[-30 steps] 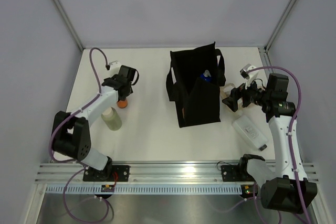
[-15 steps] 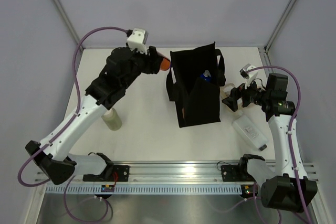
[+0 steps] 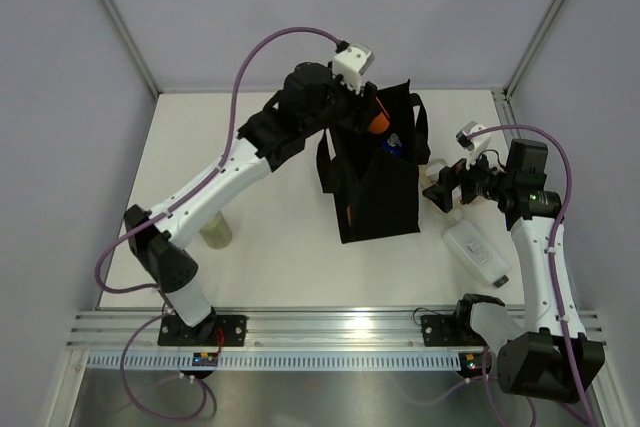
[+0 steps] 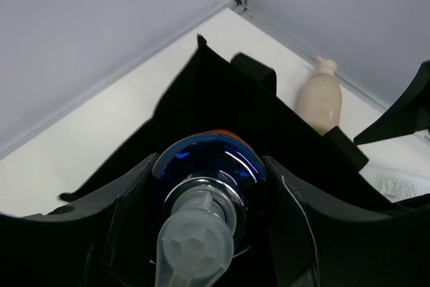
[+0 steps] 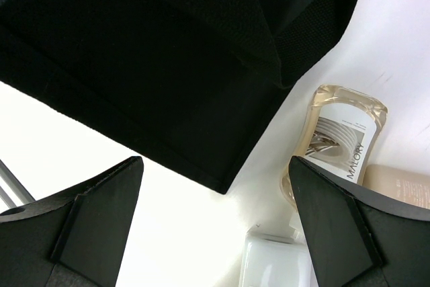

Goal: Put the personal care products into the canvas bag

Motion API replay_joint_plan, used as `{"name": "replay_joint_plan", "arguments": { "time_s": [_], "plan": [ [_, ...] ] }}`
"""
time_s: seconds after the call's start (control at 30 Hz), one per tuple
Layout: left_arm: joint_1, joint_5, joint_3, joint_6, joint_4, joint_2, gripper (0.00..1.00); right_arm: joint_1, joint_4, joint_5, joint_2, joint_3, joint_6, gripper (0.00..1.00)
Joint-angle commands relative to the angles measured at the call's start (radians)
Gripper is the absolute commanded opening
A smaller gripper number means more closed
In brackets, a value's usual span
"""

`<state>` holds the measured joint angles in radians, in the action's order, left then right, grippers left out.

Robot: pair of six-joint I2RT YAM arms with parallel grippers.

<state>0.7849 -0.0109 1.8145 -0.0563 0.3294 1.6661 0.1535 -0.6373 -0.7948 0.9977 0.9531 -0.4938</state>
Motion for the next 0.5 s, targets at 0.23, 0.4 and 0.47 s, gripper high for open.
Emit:
{"name": "replay_joint_plan", "arguments": {
  "time_s": [0.23,0.4,0.47],
  "plan": [
    [0.011,-0.300,0.141,0.173,0.118,0.162,0.00,0.006,-0.010,-0.007,-0.011,0.009,-0.017,0.99],
    [0.010,-0.503,0.200,0.234,0.209,0.245,0.00,0.006,-0.021,-0.012,-0.002,0.015,-0.022,0.99],
    [0.011,-0.556,0.215,0.243,0.212,0.268,0.00,0.006,-0.019,-0.012,-0.005,0.015,-0.022,1.00]
  ]
}}
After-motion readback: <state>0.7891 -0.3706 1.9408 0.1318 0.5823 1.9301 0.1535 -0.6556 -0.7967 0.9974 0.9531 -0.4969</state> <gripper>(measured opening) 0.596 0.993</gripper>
